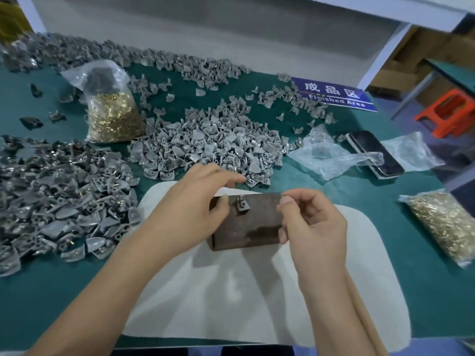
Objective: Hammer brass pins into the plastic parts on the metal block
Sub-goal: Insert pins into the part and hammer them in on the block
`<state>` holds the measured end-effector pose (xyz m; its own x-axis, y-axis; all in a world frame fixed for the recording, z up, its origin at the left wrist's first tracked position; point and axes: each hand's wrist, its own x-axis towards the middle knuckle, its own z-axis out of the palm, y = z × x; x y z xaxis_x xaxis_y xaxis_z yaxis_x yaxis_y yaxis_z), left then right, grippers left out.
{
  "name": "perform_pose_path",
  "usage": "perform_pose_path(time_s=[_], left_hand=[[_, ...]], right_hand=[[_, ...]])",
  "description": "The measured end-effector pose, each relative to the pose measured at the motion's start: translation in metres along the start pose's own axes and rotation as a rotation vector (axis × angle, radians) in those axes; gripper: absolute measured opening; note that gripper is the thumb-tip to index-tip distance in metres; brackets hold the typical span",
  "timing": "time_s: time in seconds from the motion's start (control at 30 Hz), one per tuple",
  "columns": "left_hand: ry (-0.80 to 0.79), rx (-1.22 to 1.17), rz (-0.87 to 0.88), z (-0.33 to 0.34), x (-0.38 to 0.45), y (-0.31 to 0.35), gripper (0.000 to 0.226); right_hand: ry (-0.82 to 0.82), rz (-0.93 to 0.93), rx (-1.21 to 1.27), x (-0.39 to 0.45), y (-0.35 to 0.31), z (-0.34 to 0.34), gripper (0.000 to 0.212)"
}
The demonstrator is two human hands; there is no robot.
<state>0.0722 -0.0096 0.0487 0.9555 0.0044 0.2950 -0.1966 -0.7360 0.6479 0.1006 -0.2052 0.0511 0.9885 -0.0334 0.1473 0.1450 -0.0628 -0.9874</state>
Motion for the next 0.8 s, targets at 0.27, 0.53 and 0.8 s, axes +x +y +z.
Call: perform_pose_path(time_s=[0.27,0.53,0.8], left_hand=[[-0.085,-0.028,0.048,0.002,0.013,-0.018,0.013],[-0.066,-0.089,0.074,0.002,0.002,-0.021,0.021],[-0.057,-0.151,0.078,0.010,0.001,-0.018,0.016]], right_hand=[[-0.190,-0.248,-0.393,0.002,0.002,0.008,0.015],[-0.201,-0.333,-0.510,-0.008,0.010,0.013,0.022],[-0.149,-0.303,-0.415,-0.016,0.012,0.004,0.014]])
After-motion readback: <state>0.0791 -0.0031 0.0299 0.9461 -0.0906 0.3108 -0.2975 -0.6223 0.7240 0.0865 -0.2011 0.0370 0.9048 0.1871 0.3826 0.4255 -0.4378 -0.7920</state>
